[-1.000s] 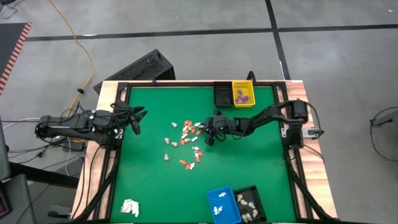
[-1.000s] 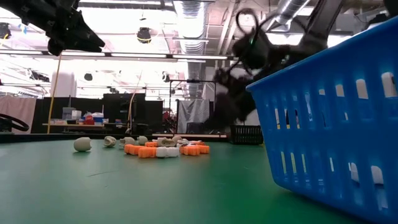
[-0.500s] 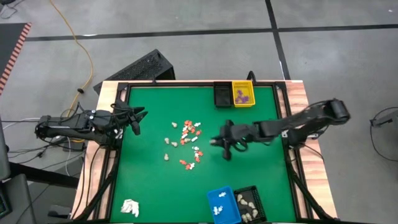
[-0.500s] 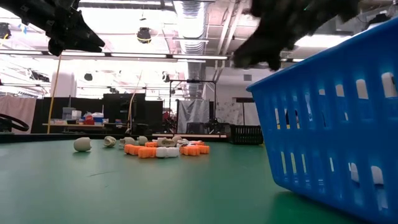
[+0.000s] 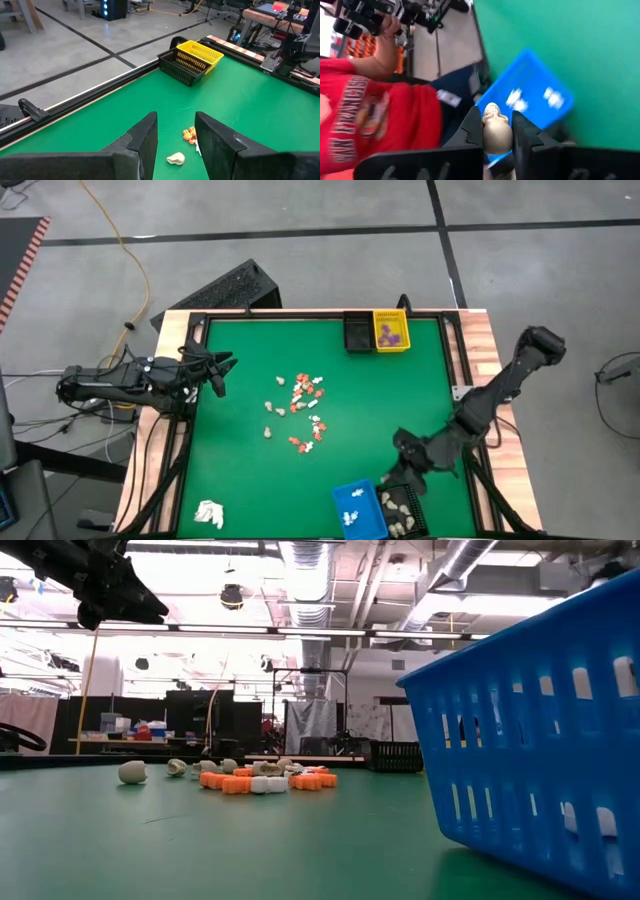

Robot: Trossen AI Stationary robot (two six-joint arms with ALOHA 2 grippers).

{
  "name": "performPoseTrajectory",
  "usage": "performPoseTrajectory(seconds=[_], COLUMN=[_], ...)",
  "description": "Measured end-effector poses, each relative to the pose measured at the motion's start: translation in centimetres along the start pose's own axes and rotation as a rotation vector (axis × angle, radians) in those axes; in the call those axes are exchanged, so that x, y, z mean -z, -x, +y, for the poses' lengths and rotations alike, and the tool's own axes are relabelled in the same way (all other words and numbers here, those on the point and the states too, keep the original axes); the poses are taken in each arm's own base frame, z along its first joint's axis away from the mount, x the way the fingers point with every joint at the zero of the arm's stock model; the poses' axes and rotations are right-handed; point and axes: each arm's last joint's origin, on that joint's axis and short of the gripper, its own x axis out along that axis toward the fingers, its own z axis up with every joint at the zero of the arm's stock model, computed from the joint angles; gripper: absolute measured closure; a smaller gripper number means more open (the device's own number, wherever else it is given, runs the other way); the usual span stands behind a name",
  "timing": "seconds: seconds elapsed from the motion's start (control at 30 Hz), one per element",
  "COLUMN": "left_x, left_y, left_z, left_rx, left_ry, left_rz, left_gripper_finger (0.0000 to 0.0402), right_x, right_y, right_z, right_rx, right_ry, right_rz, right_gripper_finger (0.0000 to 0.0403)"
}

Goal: Sort Halloween decoration
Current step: Put the white skull toy into the bottom black basket, then put the orange skeleton toy into the top black basket

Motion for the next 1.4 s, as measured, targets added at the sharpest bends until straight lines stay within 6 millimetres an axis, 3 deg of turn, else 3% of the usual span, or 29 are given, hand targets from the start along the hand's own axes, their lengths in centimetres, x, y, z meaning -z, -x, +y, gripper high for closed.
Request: performPoseTrajectory(seconds=[0.27, 0.6, 0.87, 1.07, 1.2, 1.4], left_x=[0.0, 0.0, 0.0, 0.0, 0.0, 0.0], left_y=[0.0, 0.0, 0.0, 0.0, 0.0, 0.0], left_z=[0.0, 0.0, 0.0, 0.0, 0.0, 0.0], left_rx=[0.000, 0.000, 0.000, 0.000, 0.000, -0.002], left_ry=[0.001, 0.010, 0.010, 0.004, 0.003, 0.003], left_rz=[0.000, 0.000, 0.000, 0.000, 0.000, 0.000], left_gripper_finger=[0.0281, 0.0281, 0.0281, 0.0281, 0.0281, 0.0281], right_x=[4.1, 5.7, 5.5, 5.5, 4.1, 0.2], right_y=[-1.4, -3.3, -3.2, -3.2, -3.6, -4.4], right_z=[0.1, -0.8, -0.8, -0.9, -1.1, -2.1], right_rx=[0.059, 0.148, 0.143, 0.145, 0.126, 0.123], right_ry=[-0.228, -0.300, -0.312, -0.288, -0.207, 0.004], right_rz=[0.109, 0.144, 0.173, 0.177, 0.138, 0.027], right_gripper_finger=[0.0354, 0.0324, 0.0268, 0.0254, 0.0258, 0.0261])
